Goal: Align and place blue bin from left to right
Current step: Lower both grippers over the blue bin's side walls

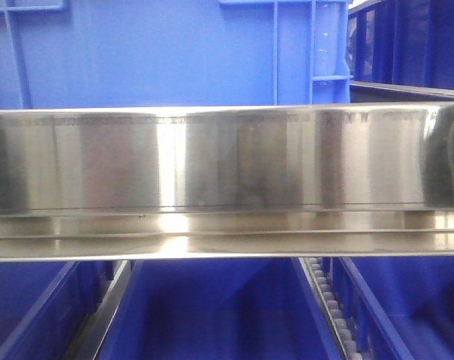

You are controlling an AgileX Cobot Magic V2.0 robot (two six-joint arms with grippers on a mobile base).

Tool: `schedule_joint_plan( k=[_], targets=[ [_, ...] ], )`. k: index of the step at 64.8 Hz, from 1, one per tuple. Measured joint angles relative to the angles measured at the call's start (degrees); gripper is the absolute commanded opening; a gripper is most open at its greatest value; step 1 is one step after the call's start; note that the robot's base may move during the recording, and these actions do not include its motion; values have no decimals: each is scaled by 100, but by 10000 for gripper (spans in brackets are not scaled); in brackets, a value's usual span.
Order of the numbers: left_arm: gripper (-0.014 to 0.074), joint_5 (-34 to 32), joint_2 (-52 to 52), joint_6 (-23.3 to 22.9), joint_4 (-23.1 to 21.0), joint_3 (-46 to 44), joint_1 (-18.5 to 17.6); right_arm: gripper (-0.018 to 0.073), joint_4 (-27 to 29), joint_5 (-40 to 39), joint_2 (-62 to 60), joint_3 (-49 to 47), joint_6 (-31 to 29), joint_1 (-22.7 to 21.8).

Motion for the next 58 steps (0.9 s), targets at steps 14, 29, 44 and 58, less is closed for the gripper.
schedule_joint_plan(
  k=[14, 29, 44, 58],
  targets=[
    [599, 818, 1072, -469, 689, -1046, 0, 570, -175, 888, 1124, -1510, 338, 37],
    [599, 914, 1794, -647, 912, -1414, 0, 570, -411, 1373, 2250, -2742, 532, 191],
    [599, 937, 2259, -668, 912, -1427, 0, 570, -569, 1395, 2903, -3072, 769, 301],
    [599, 937, 2494, -668, 912, -1431, 0, 570, -342, 1395, 3196, -3081, 847, 291]
  ],
)
